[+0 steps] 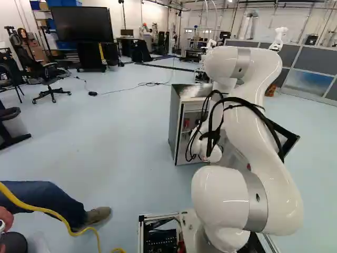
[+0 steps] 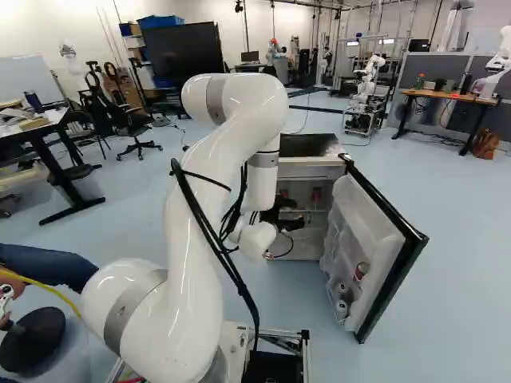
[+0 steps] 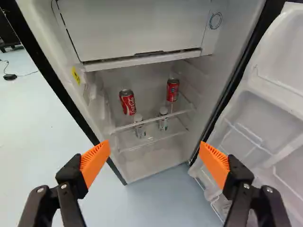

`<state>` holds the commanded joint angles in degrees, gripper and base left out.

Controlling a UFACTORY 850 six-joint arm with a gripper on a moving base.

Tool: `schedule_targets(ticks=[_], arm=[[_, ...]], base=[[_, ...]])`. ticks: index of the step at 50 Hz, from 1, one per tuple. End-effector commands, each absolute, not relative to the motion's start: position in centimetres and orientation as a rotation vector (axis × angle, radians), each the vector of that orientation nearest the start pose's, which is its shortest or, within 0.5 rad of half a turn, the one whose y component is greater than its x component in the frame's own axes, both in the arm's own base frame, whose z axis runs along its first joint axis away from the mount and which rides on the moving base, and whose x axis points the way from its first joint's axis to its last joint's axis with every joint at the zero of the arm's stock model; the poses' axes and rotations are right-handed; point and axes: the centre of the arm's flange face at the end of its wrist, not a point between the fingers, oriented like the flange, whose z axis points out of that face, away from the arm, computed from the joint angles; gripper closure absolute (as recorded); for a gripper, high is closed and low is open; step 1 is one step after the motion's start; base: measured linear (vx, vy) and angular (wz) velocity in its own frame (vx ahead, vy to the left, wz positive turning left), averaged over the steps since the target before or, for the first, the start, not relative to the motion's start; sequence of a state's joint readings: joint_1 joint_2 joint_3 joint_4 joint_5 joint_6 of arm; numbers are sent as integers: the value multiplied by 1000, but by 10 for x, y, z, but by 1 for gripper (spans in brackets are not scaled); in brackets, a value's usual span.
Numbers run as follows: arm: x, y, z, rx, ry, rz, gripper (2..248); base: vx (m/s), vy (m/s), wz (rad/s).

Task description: Grab a drink from the fridge

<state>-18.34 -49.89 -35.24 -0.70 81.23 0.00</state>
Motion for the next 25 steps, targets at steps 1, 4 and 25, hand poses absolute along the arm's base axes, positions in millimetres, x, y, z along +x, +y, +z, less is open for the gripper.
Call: schedule_targets(ticks=[1,4,25], arm=[[397,-131,129,-2741,429,-1801,3],[397,-131,129,-2741,429,-1801,3],[397,-131,129,-2741,429,-1801,3]], base=[[59,0,-11],[54,-1,-11],[75,-1,-10]])
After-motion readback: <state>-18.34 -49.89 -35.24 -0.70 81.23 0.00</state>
